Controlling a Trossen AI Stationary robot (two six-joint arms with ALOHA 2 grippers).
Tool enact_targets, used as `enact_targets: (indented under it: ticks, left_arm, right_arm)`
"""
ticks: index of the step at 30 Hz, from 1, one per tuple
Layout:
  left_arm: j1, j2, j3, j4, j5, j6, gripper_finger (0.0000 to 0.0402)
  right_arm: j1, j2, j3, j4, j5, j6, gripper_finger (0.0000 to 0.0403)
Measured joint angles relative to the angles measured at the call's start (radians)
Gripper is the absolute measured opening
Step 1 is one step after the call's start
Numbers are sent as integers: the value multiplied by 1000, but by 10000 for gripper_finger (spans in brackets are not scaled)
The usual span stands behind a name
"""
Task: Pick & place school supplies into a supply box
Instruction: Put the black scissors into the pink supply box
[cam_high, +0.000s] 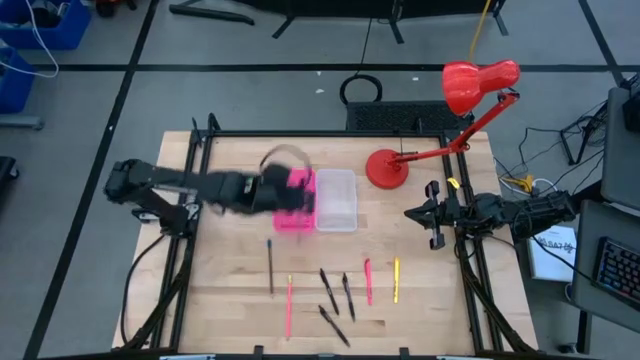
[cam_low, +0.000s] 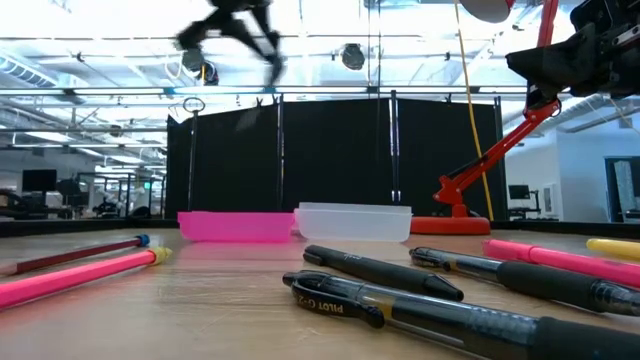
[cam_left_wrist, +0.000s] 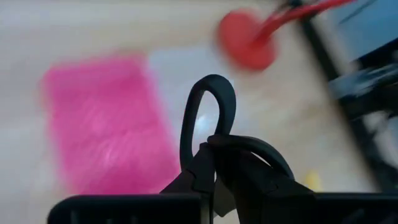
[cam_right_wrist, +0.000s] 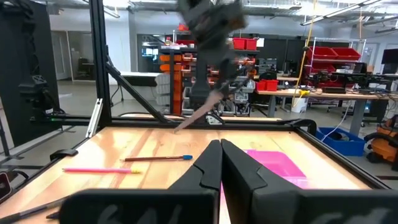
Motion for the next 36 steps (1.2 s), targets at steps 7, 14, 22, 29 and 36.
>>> enact_targets:
  ticks: [7, 14, 22, 29, 36]
  left_arm:
    - [240, 212, 165, 373, 223, 335, 33]
    - [351, 493, 386, 236, 461, 315, 33]
    - [390, 613, 552, -21, 480, 265, 33]
    - [375, 615, 535, -123, 495, 182, 33]
    - [352, 613, 541, -130, 486, 162, 33]
  right_arm:
    - [0, 1, 0, 3, -1, 0, 0]
    - [0, 1, 0, 3, -1, 0, 0]
    - [0, 1, 0, 3, -1, 5, 0]
    - [0, 1, 0, 8, -1, 7, 0]
    - [0, 1, 0, 29, -2, 7, 0]
